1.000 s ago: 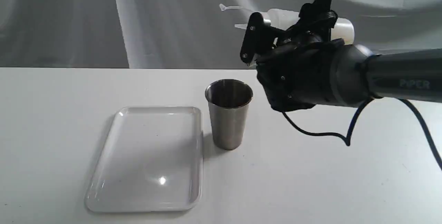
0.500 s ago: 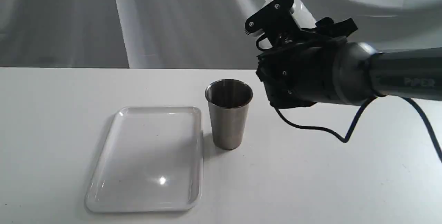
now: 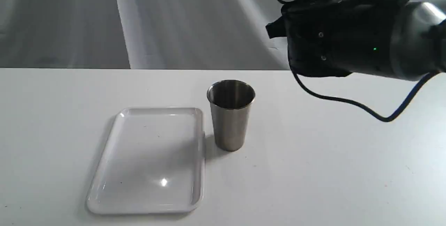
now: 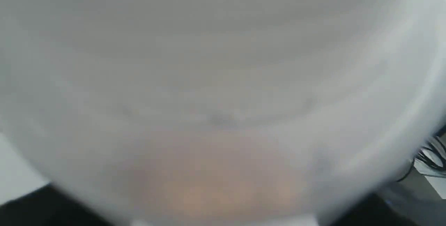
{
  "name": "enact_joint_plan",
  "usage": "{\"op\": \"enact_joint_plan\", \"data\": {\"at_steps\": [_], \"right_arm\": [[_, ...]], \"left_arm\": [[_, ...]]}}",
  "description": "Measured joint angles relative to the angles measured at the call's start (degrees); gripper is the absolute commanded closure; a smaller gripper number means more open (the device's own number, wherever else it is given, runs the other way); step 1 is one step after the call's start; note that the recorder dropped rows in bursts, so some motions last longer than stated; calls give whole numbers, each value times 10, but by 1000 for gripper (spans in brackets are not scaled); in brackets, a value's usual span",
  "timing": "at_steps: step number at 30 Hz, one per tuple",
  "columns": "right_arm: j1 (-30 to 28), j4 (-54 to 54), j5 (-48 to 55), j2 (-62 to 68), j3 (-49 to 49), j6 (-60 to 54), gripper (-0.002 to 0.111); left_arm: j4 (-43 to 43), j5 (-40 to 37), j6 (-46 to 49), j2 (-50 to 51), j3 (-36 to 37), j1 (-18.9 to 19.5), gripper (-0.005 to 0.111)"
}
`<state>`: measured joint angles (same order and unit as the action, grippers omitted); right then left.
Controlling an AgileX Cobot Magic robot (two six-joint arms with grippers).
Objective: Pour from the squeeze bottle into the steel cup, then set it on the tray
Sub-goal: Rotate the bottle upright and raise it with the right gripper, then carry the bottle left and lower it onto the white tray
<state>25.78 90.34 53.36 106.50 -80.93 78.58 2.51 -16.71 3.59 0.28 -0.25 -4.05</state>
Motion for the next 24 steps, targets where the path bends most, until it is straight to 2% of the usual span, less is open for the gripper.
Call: {"op": "enact_joint_plan", "data": {"at_steps": [7, 14, 24], "right_arm": [[-1, -4, -42, -22, 0, 0, 67], [-1, -4, -137, -44, 0, 2, 67], [-1, -14, -154, -44, 0, 2, 67]], "left_arm": [[0, 0, 0, 0, 0, 0, 98], [0, 0, 0, 0, 0, 0, 98], [0, 0, 0, 0, 0, 0, 98]]}}
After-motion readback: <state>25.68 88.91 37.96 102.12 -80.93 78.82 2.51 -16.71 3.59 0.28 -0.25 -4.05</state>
